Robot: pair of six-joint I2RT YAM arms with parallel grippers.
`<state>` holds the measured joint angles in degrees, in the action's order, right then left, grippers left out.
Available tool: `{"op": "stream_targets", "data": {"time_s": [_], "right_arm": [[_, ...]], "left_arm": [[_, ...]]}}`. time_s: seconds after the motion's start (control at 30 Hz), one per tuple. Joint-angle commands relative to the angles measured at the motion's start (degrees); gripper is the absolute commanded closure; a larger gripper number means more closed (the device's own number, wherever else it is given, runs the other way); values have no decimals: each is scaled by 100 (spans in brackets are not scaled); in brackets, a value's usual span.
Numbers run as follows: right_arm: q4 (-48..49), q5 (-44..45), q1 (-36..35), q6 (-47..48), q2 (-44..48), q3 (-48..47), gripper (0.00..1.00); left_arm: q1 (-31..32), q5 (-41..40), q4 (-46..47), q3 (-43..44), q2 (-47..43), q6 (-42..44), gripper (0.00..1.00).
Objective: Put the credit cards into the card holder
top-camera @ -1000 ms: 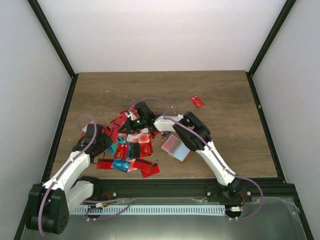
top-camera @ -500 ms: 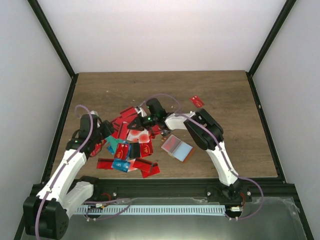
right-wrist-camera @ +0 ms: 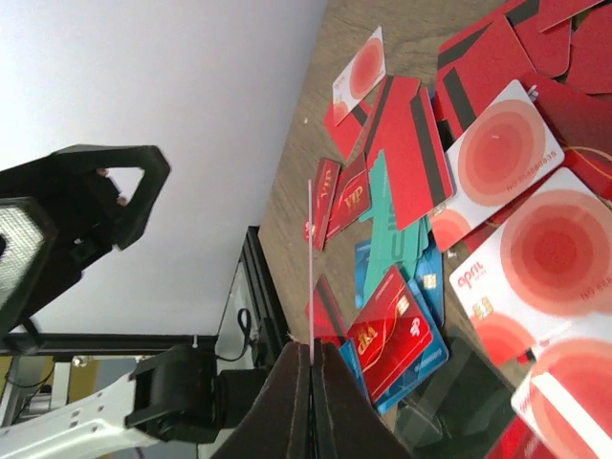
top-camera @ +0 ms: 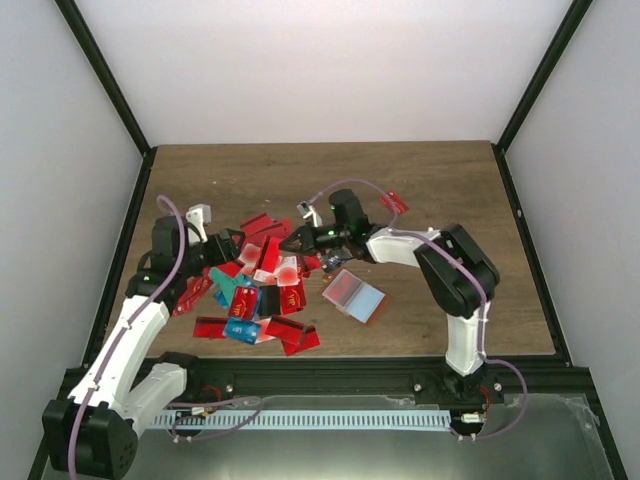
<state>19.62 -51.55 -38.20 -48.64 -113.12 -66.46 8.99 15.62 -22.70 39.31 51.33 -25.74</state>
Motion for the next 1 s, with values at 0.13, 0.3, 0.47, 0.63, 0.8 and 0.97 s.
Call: {"op": "stream_targets", "data": {"time_s": [0.13,0.3,0.47,0.63,0.8,0.97], "right_arm": [[176,-591,557,364,1573,995,99],[-17,-833,730,576,2211,1343,99],[-73,-1046,743,654,2521,1458,99],[-131,-1132,743,679,2655,1456,99],[-131,-1341,743,672,2734,1460,99],[-196,-1392,743,730,2888,1495,99]], "left_arm": [[13,2426,1847,-343,166,-45,37],[23,3242,3146,-806,347,-670,40],[208,3916,4076,-1045,540,-1100,45],[583,3934,4237,-1092,562,-1147,50],[795,3797,4044,-1013,537,-1037,54],[831,3601,3699,-926,521,-822,58]]}}
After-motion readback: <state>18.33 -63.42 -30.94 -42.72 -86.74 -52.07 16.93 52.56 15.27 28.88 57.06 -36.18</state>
